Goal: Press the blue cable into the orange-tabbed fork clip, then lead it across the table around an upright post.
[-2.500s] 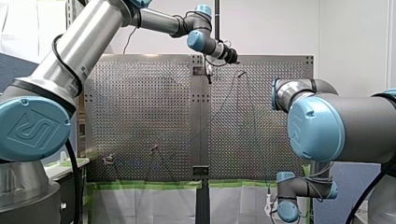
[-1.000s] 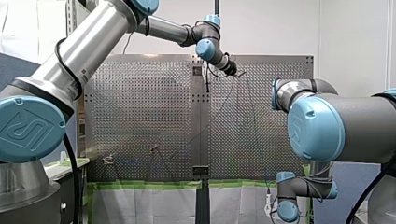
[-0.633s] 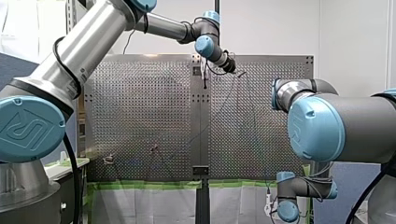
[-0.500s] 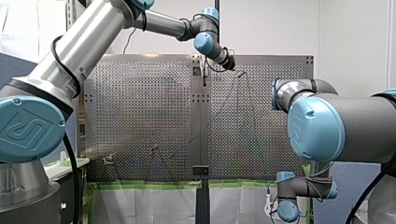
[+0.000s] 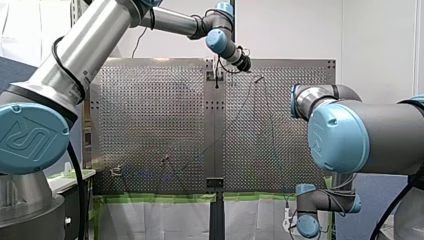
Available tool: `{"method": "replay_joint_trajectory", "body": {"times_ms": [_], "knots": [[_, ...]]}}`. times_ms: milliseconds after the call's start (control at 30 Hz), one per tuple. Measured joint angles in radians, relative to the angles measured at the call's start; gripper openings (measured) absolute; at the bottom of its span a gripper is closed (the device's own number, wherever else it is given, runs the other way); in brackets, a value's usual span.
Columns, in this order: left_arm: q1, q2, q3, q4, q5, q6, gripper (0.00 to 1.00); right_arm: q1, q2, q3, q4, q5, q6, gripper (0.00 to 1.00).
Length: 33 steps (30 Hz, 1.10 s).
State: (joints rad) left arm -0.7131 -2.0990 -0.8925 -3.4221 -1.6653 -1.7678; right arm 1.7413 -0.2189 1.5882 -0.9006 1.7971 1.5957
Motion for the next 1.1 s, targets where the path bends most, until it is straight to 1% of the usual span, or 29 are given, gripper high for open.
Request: {"method": "replay_joint_trajectory", "body": {"times_ms": [333, 567, 733, 800, 833, 867, 900, 1000, 1067, 1100], "knots": [[-0.004, 0.009, 0.000, -0.012, -0.005, -0.007, 0.76, 0.000, 0.000, 0.000, 0.000, -0.001, 0.000, 0.00], [-0.019, 0.009, 0.000, -0.018, 0.032, -0.060, 0.76, 0.000, 0.000, 0.000, 0.000, -0.001, 0.000, 0.00], [-0.031, 0.009, 0.000, -0.011, 0.032, -0.100, 0.76, 0.000, 0.000, 0.000, 0.000, -0.002, 0.000, 0.00], [-0.038, 0.008, 0.000, 0.000, 0.023, -0.117, 0.82, 0.000, 0.000, 0.000, 0.000, -0.002, 0.000, 0.00], [-0.040, 0.006, 0.000, 0.006, 0.017, -0.124, 0.82, 0.000, 0.000, 0.000, 0.000, -0.002, 0.000, 0.00], [-0.043, 0.002, 0.000, 0.015, 0.008, -0.134, 0.85, 0.000, 0.000, 0.000, 0.000, -0.002, 0.000, 0.00], [-0.045, -0.002, 0.000, 0.022, 0.003, -0.141, 0.91, 0.000, 0.000, 0.000, 0.000, -0.002, 0.000, 0.00], [-0.048, -0.023, 0.000, 0.040, -0.018, -0.167, 0.93, 0.001, 0.000, 0.000, 0.000, -0.002, 0.000, 0.00], [-0.050, -0.041, 0.000, 0.045, -0.029, -0.186, 0.98, 0.000, 0.000, 0.000, 0.000, -0.002, 0.000, 0.00], [-0.050, -0.048, 0.000, 0.047, -0.033, -0.194, 0.98, 0.000, 0.000, 0.000, 0.000, -0.002, 0.000, 0.00]]}}
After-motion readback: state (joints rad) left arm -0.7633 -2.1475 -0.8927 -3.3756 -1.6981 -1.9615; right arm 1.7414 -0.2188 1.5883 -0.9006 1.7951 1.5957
